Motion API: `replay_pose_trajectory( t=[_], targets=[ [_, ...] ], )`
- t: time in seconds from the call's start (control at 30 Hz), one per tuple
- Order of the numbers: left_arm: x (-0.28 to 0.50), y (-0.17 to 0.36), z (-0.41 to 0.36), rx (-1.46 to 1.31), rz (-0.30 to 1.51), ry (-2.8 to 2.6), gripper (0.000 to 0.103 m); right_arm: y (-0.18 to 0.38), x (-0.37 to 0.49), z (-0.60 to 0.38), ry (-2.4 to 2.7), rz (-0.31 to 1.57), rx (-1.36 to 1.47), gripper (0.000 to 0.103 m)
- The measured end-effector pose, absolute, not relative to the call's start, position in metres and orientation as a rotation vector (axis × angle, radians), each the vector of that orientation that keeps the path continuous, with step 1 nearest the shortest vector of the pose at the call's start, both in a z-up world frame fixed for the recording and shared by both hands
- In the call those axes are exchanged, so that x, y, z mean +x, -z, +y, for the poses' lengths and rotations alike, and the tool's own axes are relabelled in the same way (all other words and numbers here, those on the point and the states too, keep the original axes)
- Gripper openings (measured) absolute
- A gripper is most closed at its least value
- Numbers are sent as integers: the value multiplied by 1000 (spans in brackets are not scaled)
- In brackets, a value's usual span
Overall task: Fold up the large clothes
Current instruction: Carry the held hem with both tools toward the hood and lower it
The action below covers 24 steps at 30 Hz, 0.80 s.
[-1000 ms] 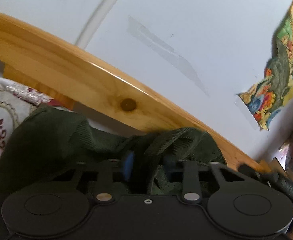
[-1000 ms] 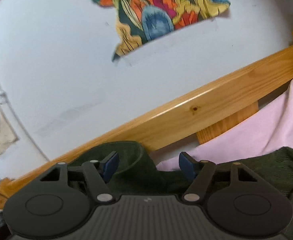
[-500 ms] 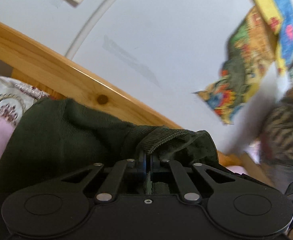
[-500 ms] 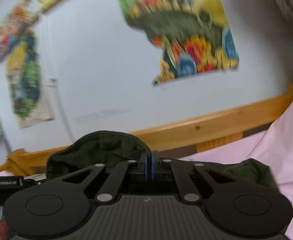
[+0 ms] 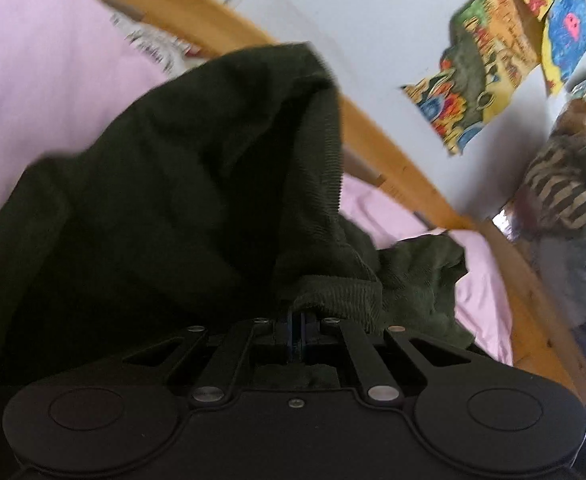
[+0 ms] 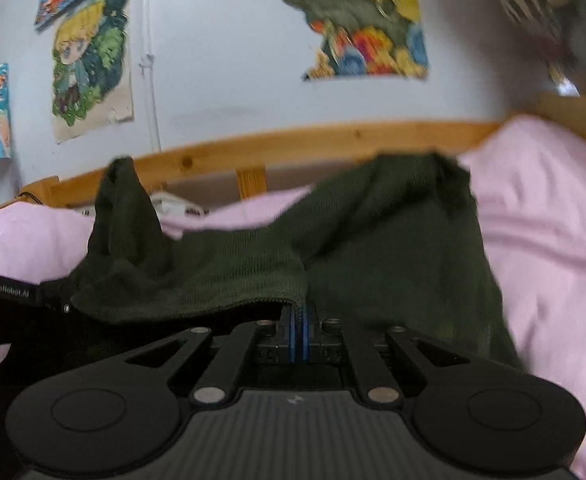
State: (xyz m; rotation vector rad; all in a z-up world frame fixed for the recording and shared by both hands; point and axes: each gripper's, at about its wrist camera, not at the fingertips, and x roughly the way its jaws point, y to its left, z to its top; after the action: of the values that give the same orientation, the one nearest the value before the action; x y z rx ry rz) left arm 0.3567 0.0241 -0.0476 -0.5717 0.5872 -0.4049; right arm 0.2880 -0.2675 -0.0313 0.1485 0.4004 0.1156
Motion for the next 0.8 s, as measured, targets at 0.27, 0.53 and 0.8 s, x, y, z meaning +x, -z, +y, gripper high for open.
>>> replay_pose_trajectory(
  t=[0.27,0.53,0.8],
  targets=[
    [343,53,23,-489,685,417,25,33,277,-282,-112,413,159,8],
    [333,11,48,-429,558,389,91,-16,346,-356,-45,372,336,76],
    [443,-41,19,-382,655,349,89,-35,466,-373,-28,525,655,77]
  ],
)
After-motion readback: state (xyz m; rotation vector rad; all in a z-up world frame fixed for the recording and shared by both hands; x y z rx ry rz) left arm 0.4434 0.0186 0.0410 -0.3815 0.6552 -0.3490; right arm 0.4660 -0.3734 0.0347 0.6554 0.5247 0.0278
